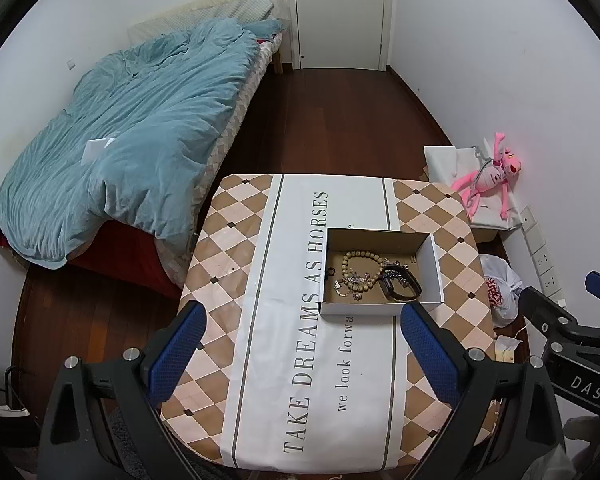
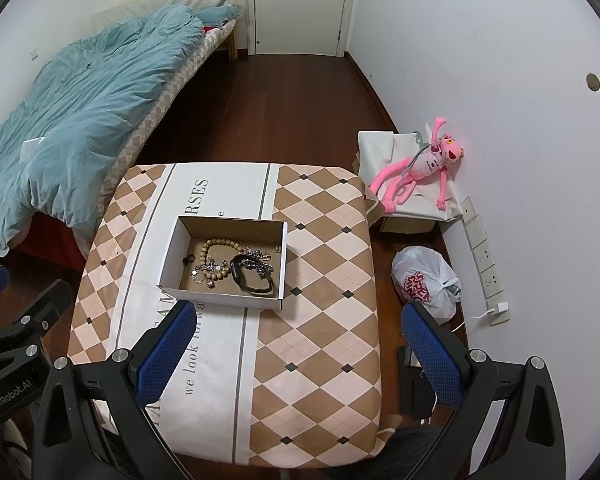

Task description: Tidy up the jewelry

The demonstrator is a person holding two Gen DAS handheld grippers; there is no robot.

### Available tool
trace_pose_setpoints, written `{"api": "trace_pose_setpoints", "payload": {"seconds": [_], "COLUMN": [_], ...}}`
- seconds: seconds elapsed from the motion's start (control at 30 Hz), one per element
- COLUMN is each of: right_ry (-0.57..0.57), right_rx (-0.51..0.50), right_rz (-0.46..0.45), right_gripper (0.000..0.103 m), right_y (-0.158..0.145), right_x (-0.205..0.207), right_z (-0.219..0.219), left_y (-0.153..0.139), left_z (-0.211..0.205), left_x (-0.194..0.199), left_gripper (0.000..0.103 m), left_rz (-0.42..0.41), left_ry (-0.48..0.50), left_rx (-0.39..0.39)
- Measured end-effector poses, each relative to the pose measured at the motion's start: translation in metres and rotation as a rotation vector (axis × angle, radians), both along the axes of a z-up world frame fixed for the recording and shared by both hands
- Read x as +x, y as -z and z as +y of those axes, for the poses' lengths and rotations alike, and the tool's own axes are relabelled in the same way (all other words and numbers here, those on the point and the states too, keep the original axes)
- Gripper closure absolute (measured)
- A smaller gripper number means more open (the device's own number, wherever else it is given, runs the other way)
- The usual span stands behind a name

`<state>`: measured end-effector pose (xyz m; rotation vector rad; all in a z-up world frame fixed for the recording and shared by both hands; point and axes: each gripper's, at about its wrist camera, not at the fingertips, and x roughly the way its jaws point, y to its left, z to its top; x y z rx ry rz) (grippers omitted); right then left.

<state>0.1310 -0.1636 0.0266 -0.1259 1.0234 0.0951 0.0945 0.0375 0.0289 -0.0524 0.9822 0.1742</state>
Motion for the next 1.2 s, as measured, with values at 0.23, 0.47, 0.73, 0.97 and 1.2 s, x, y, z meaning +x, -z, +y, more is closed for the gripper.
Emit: {"api": "trace_pose_setpoints", "payload": {"seconds": [0.23, 0.47, 0.73, 0.97, 1.2], "right_ry": [0.003, 0.004, 0.004, 0.004, 0.005], "right_rx": [0.009, 0.013, 0.012, 0.014, 0.016], "right_rz": [0.003, 0.005, 0.006, 0.007, 0.008], "right_gripper": [0.000, 0.000, 0.000, 0.000, 0.000], "right_y": [0.0012, 0.0011, 0.0016, 0.0009, 0.0009], "right_x": [-0.0016, -0.0019, -0.0023, 0.0000, -0.0002], "right_z": [0.0022, 0.0008, 0.0012, -0.0003, 0.0001], "left_y": [-0.0033, -0.0034, -0.0032, -0.0046, -0.0052], "left_z": [0.0000, 0.0000, 0.0003, -0.0005, -0.0001], "left_x": [0.0008, 0.0009, 0.0007, 0.0013, 0.0022], "left_gripper": [0.004, 0.004, 0.004, 0.004, 0.004], "left_rz": [-0.005, -0.004, -0.004, -0.005, -0.006], "left_ry": [-0.001, 0.001, 0.000, -0.002, -0.003], "left_rx": [0.000, 0.002, 0.001, 0.003, 0.005]}}
